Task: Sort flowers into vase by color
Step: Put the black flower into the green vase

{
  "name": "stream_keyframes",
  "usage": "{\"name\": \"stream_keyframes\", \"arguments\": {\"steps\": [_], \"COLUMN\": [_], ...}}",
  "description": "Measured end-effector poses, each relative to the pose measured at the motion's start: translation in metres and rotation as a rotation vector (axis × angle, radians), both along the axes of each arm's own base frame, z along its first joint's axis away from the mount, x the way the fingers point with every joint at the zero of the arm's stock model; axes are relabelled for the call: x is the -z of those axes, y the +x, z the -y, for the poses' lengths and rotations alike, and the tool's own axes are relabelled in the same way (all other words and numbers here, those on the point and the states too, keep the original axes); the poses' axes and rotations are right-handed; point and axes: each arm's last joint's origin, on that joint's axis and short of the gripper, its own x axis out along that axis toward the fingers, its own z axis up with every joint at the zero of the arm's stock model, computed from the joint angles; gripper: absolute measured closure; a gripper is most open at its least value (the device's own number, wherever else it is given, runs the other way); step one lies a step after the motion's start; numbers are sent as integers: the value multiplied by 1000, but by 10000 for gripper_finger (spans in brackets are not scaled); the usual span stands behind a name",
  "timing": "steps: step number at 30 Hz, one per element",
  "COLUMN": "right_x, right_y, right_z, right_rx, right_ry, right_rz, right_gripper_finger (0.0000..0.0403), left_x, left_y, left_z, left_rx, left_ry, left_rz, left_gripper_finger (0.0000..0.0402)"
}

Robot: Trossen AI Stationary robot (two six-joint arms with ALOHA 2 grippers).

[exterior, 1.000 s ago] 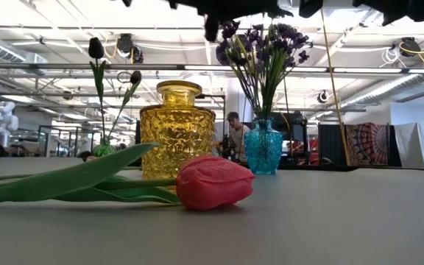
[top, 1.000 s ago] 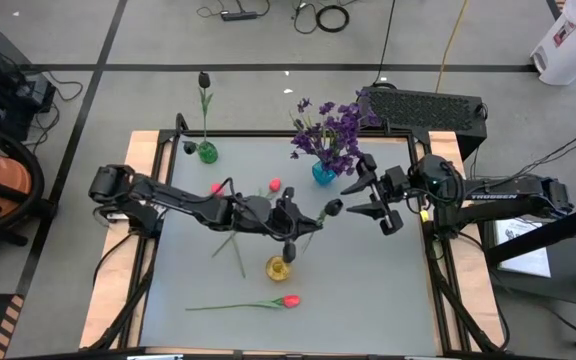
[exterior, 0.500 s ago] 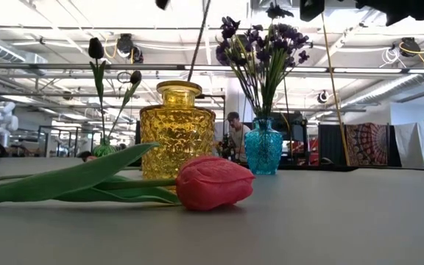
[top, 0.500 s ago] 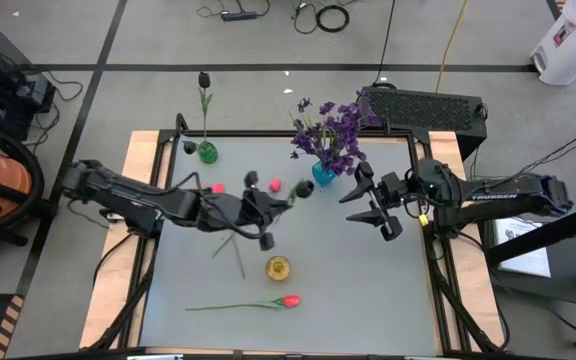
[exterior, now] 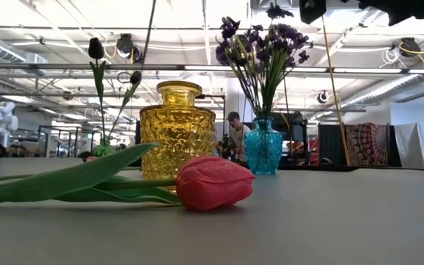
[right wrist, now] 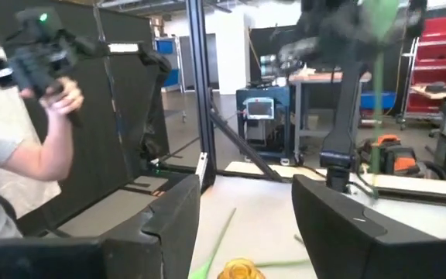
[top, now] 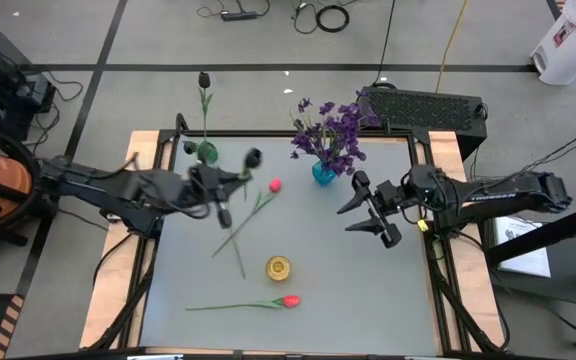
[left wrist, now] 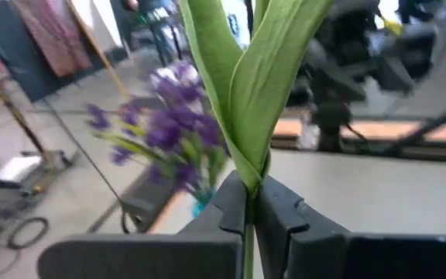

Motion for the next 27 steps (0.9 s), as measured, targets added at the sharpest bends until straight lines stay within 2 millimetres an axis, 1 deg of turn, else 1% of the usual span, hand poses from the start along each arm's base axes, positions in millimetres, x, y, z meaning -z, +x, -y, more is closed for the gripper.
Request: {"name": "stream_keyframes", "arguments": {"steps": [5, 10, 14, 21, 27], "right_x": [4, 9, 12, 20, 28], "right_y": [3, 6, 9, 16, 23], "right_z": [-4, -9, -12, -18, -21], "right_rx": [-20, -42, -54, -76, -90], "right_ry": [1, 0, 0, -2, -4], "right_rz": [-34, -55, -71, -111, -152], "right_gripper_finger": [206, 206, 206, 206, 206], "left_x": [-19, -33, -43, -51, -55], "left_y": [-37, -79, -108, -152, -189], "left_z": [-11, -26, -37, -51, -57], "left_rx": [-84, -133, -170, -247, -296], "left_ry": [32, 52, 98, 196, 257], "left_rz": [54, 106, 156, 191, 251], "left_gripper_finger": [386, 386, 385, 385, 385]}}
